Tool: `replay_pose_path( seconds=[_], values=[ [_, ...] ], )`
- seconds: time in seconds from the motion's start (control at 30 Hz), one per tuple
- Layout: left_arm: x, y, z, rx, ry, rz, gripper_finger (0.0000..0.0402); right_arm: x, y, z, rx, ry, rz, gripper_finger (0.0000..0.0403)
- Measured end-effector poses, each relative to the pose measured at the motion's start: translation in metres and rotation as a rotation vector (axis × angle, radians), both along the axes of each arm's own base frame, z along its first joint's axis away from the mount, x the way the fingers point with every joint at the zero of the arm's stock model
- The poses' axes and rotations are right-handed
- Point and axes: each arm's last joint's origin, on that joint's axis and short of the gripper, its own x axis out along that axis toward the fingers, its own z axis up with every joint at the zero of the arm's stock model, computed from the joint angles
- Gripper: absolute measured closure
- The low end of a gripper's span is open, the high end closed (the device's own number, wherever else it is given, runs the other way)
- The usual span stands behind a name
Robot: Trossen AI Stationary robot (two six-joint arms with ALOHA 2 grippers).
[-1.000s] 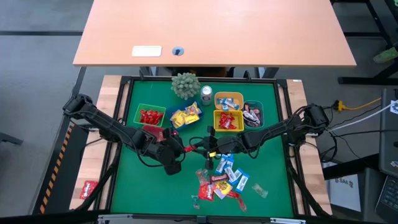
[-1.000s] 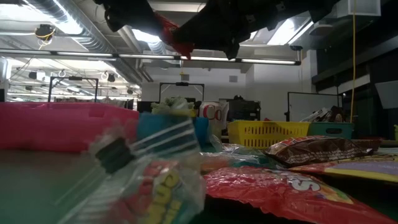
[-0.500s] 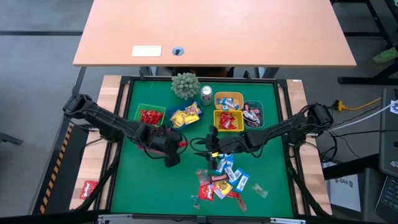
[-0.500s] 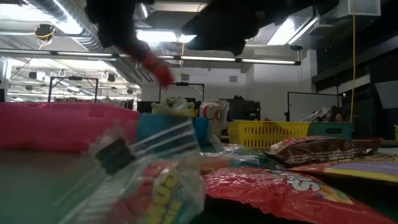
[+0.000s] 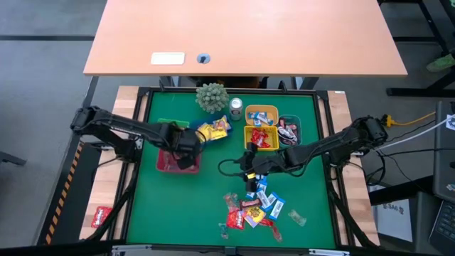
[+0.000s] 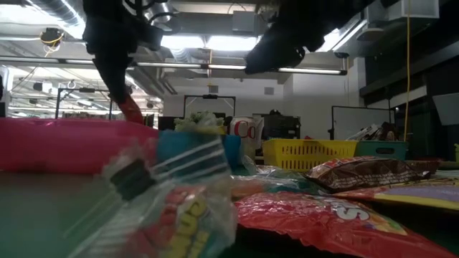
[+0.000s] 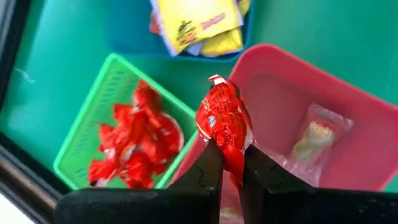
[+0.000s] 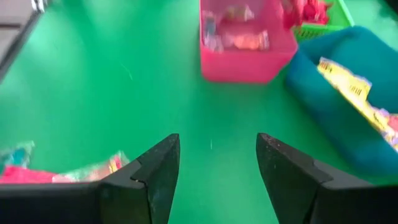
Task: Sort candy
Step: Put the red chocolate bar into the green bin
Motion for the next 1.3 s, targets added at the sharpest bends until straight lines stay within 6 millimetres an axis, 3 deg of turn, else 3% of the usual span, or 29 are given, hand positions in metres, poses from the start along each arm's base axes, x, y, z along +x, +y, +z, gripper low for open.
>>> replay_pose_path(
  seconds=[0.33, 0.47, 0.6, 0.83, 1.13, 1.3],
  values=[
    [-0.042, 0.019, 0.046, 0.037, -0.188, 0.086, 0.0386, -0.002, -0.001, -0.002, -0.008, 0.030, 0.000, 0.0191],
    [-0.063, 0.027, 0.053, 0.077, -0.159, 0.186, 0.0386, -0.002, 0.000, -0.003, -0.007, 0.039, 0.005, 0.0191],
    [-0.071, 0.030, 0.052, 0.125, -0.108, 0.249, 0.0386, -0.003, 0.000, -0.004, -0.001, 0.049, 0.016, 0.0191],
    [-0.074, 0.031, 0.029, 0.167, -0.038, 0.247, 0.0378, -0.003, 0.000, -0.004, 0.002, 0.054, 0.021, 0.0191],
    [-0.085, 0.031, -0.018, 0.180, 0.070, 0.262, 0.0302, -0.003, 0.000, -0.004, 0.002, 0.057, 0.021, 0.0191],
    [-0.086, 0.031, -0.028, 0.164, 0.074, 0.266, 0.0274, -0.004, 0.000, -0.006, -0.003, 0.075, 0.021, 0.0191]
  ],
)
